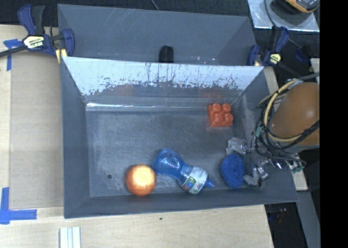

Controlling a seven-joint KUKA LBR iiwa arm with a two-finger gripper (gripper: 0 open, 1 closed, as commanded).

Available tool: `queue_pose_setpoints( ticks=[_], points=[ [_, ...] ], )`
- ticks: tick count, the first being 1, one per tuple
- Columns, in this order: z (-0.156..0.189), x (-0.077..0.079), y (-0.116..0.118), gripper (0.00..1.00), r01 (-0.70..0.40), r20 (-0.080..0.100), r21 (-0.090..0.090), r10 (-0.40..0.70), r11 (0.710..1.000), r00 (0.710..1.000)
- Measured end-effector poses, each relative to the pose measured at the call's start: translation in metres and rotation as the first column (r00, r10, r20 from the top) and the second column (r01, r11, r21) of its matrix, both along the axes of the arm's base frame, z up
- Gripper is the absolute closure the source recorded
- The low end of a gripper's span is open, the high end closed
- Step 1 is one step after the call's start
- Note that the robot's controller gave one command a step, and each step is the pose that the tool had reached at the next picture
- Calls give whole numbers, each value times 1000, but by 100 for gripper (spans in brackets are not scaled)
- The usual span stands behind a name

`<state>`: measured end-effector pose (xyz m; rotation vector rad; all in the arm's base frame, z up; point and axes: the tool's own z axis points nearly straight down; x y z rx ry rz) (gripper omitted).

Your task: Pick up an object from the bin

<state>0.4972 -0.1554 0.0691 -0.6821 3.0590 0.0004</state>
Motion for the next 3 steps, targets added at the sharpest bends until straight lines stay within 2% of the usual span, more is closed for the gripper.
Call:
queue_pose_setpoints(
  ticks=[1, 2, 3],
  points=[
    [1, -6, -3, 100, -19, 1, -6, 19, 1000, 1000],
    [1, -6, -3, 100, -18, 1, -6, 18, 1000, 1000],
    [23, -7, -2, 100, -19, 1, -5, 19, 1000, 1000]
  ],
)
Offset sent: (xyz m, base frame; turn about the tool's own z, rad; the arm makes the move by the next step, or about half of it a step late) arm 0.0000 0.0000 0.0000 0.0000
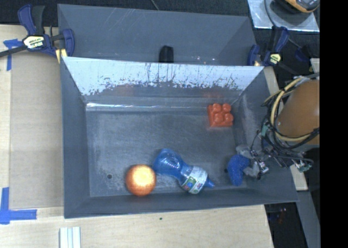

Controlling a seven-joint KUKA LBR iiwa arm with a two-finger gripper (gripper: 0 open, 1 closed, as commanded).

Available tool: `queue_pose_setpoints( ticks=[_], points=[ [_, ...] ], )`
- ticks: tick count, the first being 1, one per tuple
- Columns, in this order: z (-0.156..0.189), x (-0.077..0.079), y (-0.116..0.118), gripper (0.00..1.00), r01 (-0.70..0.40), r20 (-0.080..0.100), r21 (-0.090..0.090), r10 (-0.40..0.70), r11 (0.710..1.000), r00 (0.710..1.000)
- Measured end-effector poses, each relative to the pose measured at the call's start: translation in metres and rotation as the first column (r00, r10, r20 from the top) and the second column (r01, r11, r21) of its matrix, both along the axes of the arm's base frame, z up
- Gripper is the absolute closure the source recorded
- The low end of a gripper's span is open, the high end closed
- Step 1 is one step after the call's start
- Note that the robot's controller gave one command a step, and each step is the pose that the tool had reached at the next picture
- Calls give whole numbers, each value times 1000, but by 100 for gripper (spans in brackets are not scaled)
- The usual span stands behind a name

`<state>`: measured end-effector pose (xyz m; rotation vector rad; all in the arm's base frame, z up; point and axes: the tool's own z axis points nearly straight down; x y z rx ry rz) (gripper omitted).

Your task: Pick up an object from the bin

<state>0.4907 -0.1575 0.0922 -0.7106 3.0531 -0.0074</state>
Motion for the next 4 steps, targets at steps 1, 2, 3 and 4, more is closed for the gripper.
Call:
queue_pose_setpoints(
  ticks=[1, 2, 3, 4],
  points=[
    [25, 1, 0, 100, 1, 4, -1, -1, 1000, 1000],
    [41, 1, 0, 100, 2, 5, -1, -2, 1000, 1000],
    [70, 0, 0, 100, 2, -1, 1, -2, 1000, 1000],
    [102, 2, 0, 100, 2, 4, -1, -2, 1000, 1000]
  ],
)
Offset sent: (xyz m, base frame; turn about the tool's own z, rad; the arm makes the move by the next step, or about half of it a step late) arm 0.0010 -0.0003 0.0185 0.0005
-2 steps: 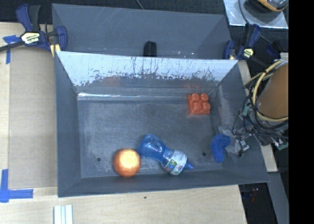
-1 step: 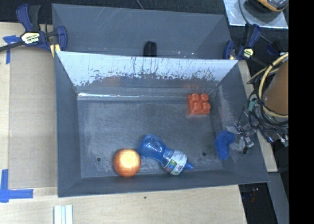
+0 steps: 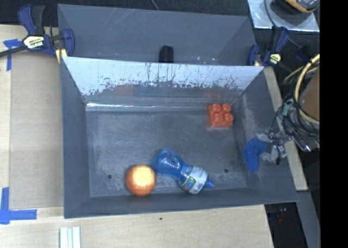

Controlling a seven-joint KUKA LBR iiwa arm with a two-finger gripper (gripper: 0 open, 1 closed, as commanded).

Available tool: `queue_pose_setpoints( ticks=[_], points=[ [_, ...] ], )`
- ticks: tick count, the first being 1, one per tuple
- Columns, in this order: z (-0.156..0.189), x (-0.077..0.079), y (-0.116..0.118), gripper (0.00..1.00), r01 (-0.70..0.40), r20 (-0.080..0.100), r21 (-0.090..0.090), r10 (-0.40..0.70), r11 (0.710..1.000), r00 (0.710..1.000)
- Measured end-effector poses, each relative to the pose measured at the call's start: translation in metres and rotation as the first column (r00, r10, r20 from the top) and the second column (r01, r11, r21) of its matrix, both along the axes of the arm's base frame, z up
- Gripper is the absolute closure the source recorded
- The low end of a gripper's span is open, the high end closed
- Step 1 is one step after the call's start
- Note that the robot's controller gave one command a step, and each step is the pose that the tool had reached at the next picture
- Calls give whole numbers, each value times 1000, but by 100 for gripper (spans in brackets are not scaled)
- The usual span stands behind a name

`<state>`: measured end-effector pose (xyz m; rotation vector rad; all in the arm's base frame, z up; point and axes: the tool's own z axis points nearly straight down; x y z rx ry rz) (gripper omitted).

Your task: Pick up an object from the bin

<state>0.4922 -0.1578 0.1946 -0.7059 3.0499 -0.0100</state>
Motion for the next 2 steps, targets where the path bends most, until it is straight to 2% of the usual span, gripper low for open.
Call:
queue_pose_setpoints(
  ticks=[2],
  points=[
    [31, 2, 0, 100, 2, 8, -2, -2, 1000, 1000]
  ],
)
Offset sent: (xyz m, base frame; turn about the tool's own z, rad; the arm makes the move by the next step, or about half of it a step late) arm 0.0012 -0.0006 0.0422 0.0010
